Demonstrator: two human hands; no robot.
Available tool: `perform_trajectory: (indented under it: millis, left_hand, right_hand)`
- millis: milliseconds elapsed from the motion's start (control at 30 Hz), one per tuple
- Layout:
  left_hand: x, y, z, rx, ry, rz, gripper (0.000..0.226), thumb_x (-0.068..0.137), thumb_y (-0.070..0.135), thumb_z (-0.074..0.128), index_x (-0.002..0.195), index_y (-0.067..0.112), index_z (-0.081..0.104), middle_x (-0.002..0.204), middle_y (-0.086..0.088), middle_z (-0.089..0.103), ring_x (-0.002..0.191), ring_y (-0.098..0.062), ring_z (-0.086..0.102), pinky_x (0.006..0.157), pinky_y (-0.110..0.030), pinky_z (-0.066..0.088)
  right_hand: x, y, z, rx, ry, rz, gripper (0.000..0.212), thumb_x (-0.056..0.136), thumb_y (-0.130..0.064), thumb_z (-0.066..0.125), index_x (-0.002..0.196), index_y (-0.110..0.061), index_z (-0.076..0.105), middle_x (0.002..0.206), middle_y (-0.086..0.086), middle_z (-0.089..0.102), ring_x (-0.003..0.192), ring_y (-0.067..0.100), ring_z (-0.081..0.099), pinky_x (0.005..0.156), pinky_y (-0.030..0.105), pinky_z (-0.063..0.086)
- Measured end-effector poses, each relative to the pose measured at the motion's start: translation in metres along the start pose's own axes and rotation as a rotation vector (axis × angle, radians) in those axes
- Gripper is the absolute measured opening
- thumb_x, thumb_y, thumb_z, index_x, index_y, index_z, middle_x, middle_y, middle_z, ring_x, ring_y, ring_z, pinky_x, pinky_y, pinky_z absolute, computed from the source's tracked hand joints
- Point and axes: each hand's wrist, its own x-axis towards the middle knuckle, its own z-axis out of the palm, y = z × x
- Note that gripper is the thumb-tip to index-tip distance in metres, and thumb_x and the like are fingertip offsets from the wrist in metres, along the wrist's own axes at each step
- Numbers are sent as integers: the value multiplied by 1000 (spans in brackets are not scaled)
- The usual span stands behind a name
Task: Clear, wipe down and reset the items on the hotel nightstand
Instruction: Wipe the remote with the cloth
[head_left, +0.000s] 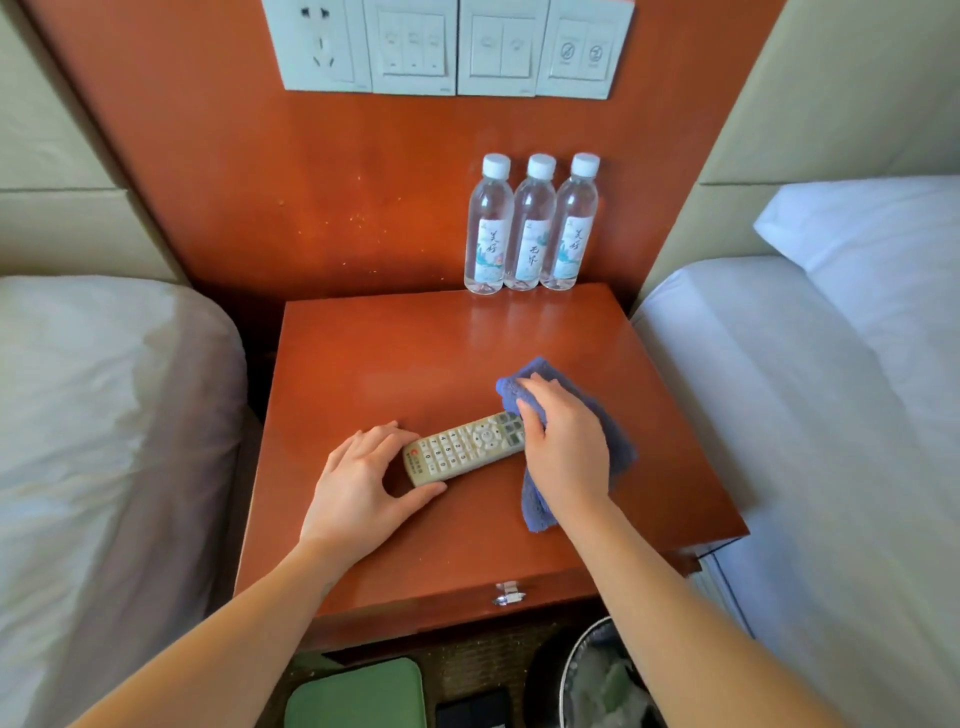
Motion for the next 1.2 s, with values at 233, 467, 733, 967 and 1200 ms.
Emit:
perform_trajectory:
  millis: [233,467,733,967,1200]
  left_hand:
    - [0,0,1,-1,33,16,62,75,67,64,122,26,62,129,9,59,130,-6,38,111,-24,17]
    - [1,0,2,-10,18,1,73,69,75,42,121,29,61,128,13,59,132,-2,37,113,-24,18]
    - [0,3,-3,14,-28,-34,63,77,63,68,130,29,57,139,10,53,137,-8,36,114,-23,13]
    - [0,4,-2,24,-32,-48,61,79,57,70,130,27,57,142,7,51,137,-11,34,114,-23,13]
    - [0,1,0,44,-55,-56,64,82,53,68,135,19,54,145,4,48,139,-16,35,116,-25,12]
  right_hand:
    - [-15,-32,28,-229,7,-93,21,78,3,57,88,-11,69,79,4,65,72,27,62,62,31,44]
    - [-44,-66,24,-135,-107,-87,25,82,-8,60,103,-17,70,86,-1,72,81,22,69,59,29,51]
    - [13,-35,-30,8,165,78,23,98,-12,50,113,-18,66,99,3,74,91,20,63,70,17,39]
    - [-15,-22,20,-201,-144,-13,31,86,8,55,111,-5,67,104,17,69,98,37,64,76,39,52]
    - [-36,-65,37,-112,-168,-143,30,87,-4,55,112,-14,68,98,7,73,94,31,66,65,35,51]
